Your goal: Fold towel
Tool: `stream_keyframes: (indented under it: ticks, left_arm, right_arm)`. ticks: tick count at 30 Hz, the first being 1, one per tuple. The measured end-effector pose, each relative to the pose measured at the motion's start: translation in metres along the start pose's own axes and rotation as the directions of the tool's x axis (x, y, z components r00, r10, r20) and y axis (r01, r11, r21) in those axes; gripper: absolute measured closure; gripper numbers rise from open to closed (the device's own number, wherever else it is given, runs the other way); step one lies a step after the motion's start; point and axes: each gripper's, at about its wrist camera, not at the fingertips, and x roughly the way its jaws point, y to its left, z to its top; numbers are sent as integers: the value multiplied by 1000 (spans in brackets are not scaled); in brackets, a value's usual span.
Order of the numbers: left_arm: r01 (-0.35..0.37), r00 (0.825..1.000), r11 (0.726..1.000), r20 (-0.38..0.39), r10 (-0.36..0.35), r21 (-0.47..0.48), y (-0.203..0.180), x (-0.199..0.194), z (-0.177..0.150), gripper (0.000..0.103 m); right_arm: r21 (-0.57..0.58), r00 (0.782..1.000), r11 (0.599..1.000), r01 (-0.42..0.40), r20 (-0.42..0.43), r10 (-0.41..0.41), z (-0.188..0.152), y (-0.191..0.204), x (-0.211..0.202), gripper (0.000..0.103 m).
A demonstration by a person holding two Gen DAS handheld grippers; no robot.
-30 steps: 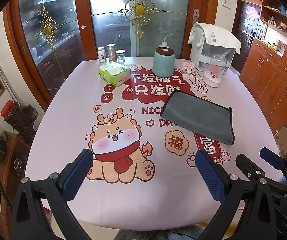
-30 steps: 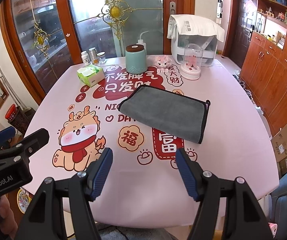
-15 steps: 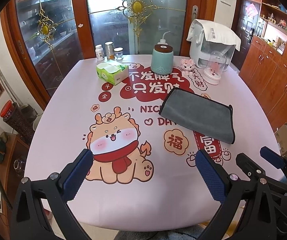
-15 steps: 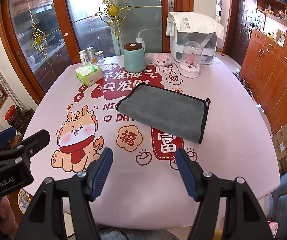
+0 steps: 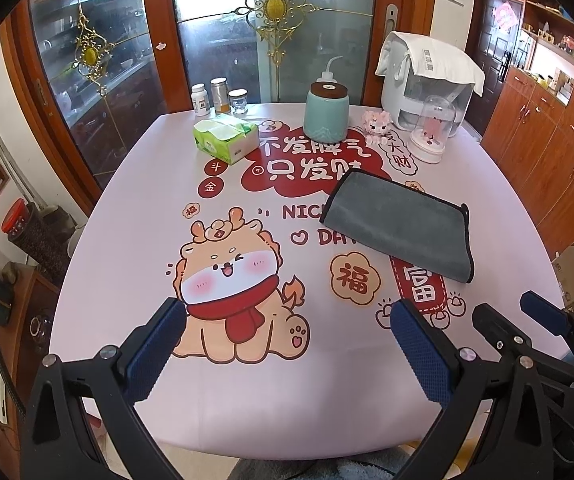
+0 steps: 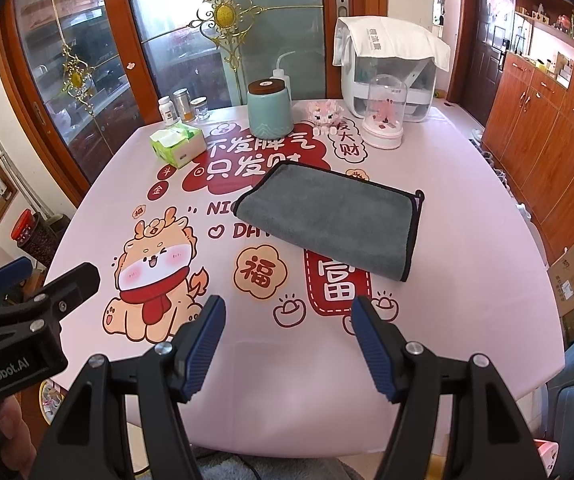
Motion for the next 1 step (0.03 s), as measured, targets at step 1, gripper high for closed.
stream_keyframes:
  ticks: [1]
  left_arm:
    - [0, 1000, 1000, -1, 0, 0, 0, 0, 0, 2]
  right_arm:
    - [-1, 1000, 1000, -1, -1, 1, 0, 0, 0, 37]
